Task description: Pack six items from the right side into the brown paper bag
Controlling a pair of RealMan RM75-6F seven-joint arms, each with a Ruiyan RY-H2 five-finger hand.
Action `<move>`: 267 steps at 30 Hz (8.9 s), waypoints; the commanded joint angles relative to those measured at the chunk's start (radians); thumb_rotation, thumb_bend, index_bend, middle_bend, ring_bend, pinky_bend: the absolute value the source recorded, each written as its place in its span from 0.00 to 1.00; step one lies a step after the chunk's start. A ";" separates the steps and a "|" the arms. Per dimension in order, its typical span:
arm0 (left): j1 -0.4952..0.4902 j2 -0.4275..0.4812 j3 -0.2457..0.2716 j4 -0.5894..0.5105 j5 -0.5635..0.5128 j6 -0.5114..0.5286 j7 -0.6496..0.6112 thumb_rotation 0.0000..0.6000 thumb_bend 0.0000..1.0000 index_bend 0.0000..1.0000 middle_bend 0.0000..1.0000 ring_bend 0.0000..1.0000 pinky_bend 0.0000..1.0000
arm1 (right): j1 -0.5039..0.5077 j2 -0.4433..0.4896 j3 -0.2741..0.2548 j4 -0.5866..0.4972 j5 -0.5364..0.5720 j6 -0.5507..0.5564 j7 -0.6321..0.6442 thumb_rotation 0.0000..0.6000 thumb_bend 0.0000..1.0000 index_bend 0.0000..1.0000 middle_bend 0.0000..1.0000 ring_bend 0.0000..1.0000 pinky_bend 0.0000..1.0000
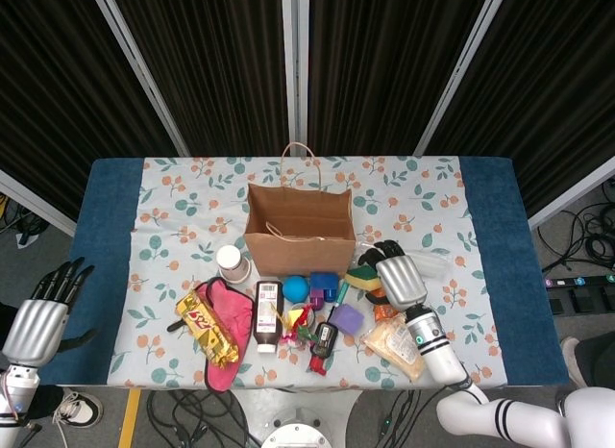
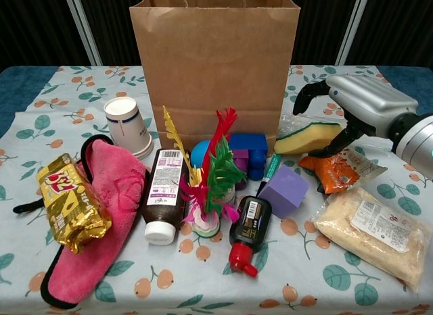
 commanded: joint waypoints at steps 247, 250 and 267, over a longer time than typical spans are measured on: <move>-0.051 0.060 -0.011 -0.104 -0.018 -0.027 -0.095 1.00 0.02 0.10 0.13 0.03 0.15 | 0.513 0.122 0.311 -0.402 0.579 0.178 -0.783 1.00 0.00 0.25 0.30 0.14 0.04; -0.052 0.062 -0.011 -0.109 -0.015 -0.027 -0.090 1.00 0.02 0.10 0.13 0.03 0.15 | 0.504 0.140 0.315 -0.427 0.555 0.197 -0.762 1.00 0.00 0.25 0.30 0.14 0.04; -0.045 0.068 -0.003 -0.153 -0.005 -0.019 -0.035 1.00 0.02 0.10 0.13 0.03 0.15 | 0.461 0.156 0.327 -0.483 0.370 0.288 -0.599 1.00 0.00 0.27 0.32 0.16 0.06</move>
